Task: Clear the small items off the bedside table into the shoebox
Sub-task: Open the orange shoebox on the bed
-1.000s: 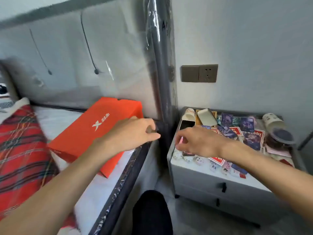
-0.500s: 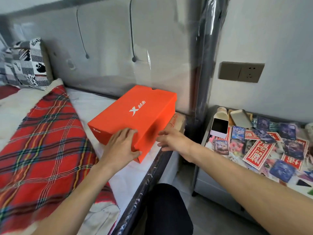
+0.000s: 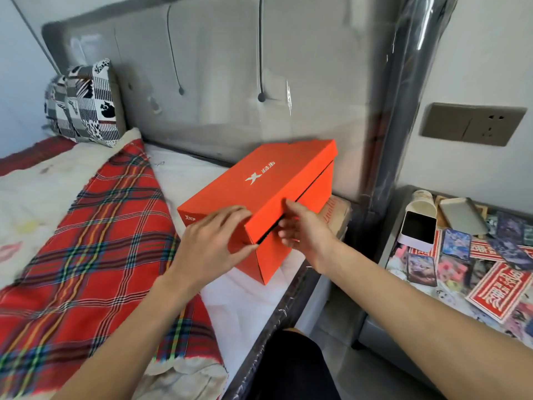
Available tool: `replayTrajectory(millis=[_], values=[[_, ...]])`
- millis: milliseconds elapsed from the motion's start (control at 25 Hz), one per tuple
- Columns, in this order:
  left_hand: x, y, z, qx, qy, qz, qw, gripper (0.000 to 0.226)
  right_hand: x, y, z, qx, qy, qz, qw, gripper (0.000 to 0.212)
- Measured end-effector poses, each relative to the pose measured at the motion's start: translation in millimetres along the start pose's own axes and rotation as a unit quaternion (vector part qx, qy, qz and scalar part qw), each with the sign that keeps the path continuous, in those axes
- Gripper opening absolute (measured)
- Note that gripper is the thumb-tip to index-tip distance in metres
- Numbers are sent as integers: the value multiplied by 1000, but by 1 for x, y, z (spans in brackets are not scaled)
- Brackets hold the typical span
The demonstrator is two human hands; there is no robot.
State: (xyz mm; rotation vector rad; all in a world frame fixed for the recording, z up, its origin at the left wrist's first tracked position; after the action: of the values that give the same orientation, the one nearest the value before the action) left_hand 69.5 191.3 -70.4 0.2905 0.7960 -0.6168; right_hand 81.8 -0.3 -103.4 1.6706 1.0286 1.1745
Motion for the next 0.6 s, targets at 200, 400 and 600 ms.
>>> replayTrajectory(millis=[200,400,600], values=[[-30,42,35,-206,-134,-151,957,49,-2,-4,9,-181,38,-480,857,25],[-16,115,46,-374,-196,-209,882,51,0,-11,18,-193,35,-472,859,15],[42,177,24,-589,-73,-250,765,40,-3,-17,24,-200,46,-473,857,14]])
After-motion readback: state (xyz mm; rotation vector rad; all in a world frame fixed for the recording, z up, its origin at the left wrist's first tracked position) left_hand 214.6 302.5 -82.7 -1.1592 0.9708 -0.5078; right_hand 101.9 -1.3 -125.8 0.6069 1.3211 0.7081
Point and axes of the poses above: each hand's wrist, its own z-axis towards the middle knuckle, its own x-axis out of the palm, y = z × x, the point moved 3 cm from there along z, towards the middle knuckle, and after that the axes turned 6 degrees about -x, right-handed, at the moved point
